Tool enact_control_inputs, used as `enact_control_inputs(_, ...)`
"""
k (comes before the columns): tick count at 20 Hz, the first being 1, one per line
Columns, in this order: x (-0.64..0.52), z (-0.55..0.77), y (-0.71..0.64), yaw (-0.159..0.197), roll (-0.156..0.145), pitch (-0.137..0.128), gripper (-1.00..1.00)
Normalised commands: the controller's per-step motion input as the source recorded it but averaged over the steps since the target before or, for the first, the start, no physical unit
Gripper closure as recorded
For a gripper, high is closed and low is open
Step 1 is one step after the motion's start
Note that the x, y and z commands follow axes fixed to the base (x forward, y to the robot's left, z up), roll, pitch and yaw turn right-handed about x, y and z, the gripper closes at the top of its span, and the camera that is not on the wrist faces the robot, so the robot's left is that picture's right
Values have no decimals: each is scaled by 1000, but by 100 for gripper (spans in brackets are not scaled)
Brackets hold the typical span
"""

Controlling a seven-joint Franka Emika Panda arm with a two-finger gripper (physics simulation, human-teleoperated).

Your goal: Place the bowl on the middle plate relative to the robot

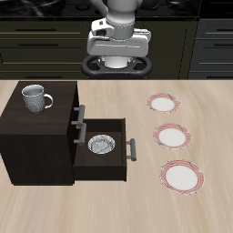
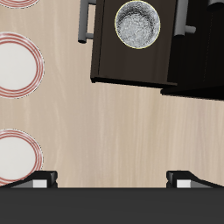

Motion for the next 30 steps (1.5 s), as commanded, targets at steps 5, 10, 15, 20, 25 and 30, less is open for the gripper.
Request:
enact_control_inputs(5, 354, 65, -30, -24, -2, -28, -100)
enact_control_inputs(10, 303, -6, -100, -13, -52, 7, -100)
enact_control_inputs(15, 369, -118, -106, -30, -41, 23, -100)
enact_control_inputs(20, 272, -44, -35, -24, -25, -10, -100)
enact_control_inputs(25, 225, 24, 72, -58, 14, -25, -100)
enact_control_inputs(30, 183, 65, 39, -75, 10, -33, -100)
